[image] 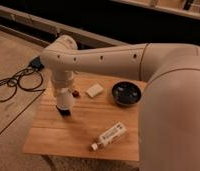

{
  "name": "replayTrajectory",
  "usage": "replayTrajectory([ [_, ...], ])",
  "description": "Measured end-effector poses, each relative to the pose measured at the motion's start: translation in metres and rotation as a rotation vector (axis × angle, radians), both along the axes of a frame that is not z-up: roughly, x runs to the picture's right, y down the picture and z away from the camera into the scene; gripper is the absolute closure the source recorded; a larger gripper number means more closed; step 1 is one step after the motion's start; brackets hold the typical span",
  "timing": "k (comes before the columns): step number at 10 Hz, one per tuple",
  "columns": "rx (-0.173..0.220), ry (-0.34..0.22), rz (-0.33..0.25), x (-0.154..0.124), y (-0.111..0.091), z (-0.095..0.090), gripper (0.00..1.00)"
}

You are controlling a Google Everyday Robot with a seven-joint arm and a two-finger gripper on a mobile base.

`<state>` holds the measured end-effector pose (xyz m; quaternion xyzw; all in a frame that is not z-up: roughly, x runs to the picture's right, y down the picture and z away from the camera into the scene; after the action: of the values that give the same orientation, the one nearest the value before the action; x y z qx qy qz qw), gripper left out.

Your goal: Place the ceramic cup over the eraser

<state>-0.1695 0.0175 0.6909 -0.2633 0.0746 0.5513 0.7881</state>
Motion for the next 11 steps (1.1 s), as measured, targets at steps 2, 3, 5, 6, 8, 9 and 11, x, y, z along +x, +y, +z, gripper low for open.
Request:
replayTrajectory([
  [2,-0.005,-0.026,-0.024,-0.012,0.004,0.006,1.0],
  [3,-0.006,-0.033,-0.033,-0.015,0.006,0.009,1.0],
  [5,-0.011,-0.043,-0.055,-0.02,0.012,0.019,1.0],
  [6,-0.014,-0.046,-0.064,-0.021,0.015,0.024,1.0],
  [8,-0.015,-0.059,-0.077,-0.024,0.02,0.036,1.0],
  [9,-0.016,-0.067,-0.084,-0.025,0.023,0.044,0.97],
  [11,-0.024,-0.078,-0.098,-0.026,0.031,0.058,0.79],
])
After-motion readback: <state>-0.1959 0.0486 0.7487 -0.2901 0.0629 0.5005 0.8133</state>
